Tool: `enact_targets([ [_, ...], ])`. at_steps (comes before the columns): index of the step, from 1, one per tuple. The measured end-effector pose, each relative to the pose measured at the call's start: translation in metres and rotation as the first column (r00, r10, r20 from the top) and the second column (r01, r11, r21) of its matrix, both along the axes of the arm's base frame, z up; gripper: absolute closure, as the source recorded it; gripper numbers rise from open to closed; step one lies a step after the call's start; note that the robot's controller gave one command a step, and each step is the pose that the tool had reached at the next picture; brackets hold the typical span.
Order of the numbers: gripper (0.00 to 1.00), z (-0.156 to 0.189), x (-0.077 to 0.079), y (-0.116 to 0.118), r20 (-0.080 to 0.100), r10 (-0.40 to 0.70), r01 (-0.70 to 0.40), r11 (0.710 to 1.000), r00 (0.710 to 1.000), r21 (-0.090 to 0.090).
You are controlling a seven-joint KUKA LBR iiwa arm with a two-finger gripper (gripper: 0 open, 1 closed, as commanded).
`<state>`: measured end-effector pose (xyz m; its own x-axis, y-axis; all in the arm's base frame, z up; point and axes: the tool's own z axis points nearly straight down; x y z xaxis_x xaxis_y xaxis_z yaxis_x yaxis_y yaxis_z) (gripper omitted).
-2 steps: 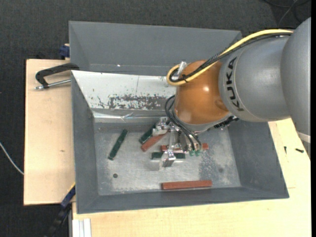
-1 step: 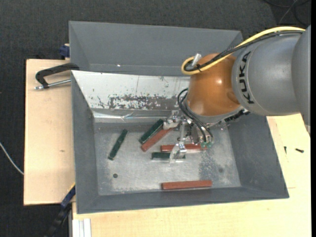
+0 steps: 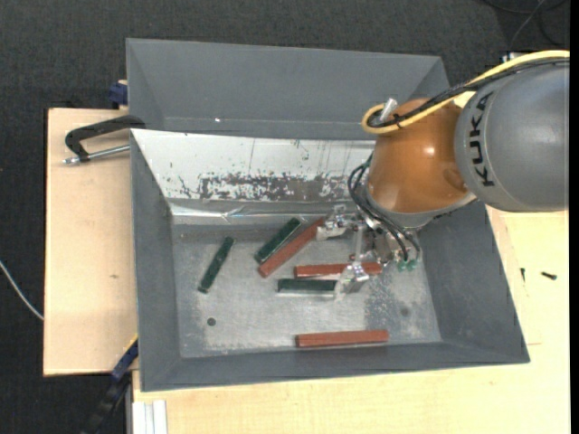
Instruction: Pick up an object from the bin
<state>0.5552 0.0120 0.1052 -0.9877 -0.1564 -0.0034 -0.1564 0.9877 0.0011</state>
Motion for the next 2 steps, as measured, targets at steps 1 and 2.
enact_targets([
  [1,0.00,-0.029,0.020,-0.021,0.004,0.019,-0.019,1.000,1.000,-0.001],
  [2,1.00,-0.027,0.045,0.006,-0.002,0.178,-0.178,0.984,0.984,-0.009],
])
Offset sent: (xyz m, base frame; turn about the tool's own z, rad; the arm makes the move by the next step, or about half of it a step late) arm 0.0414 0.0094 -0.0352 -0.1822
